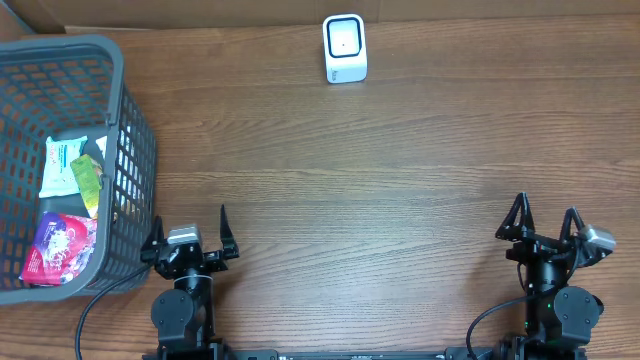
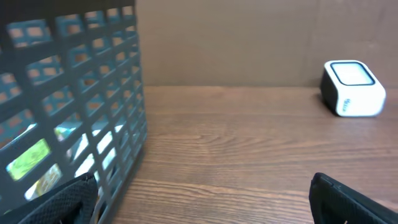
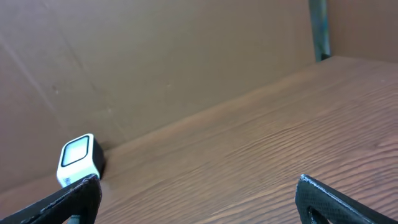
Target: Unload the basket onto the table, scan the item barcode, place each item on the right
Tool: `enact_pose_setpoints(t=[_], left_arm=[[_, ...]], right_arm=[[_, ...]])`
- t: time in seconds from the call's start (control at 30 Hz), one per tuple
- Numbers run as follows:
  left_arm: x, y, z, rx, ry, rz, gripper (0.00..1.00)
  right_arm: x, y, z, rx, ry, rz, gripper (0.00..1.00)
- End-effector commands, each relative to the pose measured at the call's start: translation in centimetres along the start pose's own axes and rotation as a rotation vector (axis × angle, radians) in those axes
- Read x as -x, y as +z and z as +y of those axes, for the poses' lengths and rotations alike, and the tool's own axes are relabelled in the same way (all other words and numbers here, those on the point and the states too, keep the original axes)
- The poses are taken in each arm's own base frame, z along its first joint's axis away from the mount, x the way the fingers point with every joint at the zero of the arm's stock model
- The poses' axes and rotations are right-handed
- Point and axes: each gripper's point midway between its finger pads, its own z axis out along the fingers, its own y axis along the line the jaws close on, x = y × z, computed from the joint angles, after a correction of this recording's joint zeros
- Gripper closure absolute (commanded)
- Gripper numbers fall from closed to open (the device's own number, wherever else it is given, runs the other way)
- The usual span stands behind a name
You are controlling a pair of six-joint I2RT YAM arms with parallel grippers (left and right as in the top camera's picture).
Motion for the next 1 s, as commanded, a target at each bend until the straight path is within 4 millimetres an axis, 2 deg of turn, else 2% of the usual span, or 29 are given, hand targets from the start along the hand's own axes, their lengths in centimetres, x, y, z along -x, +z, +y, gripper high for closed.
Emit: enact_pose_setpoints(t=[0.0, 0.43, 0.67, 0.8, 0.97], left_arm=[[0.5, -0.1, -0.9, -0.051, 0.053, -0.019, 0.0], [1.3, -0.8, -1.1, -0.074, 0.163, 0.03, 0.0], [3.1, -0.5, -1.1, -0.081, 0.159, 0.084, 0.0], [5.4, 0.3, -1.1, -0.082, 0.119, 0.112, 0.0], [10.9, 1.8, -1.7, -0.119, -0.011, 0.112, 0.0]], right_arm=[[0.1, 0.0, -0.4, -0.021, -0.007, -0.017, 0.0], [0.0, 0.0, 0.0, 0.002, -0.042, -0.01, 0.0], [2.3, -0.6, 1.3, 0.028, -0.136, -0.028, 0.0], [3.7, -1.2, 2.1, 0.042, -0.137, -0.002, 0.0], [5.9, -1.6, 3.8, 0.077, -0.138, 0.037, 0.0]])
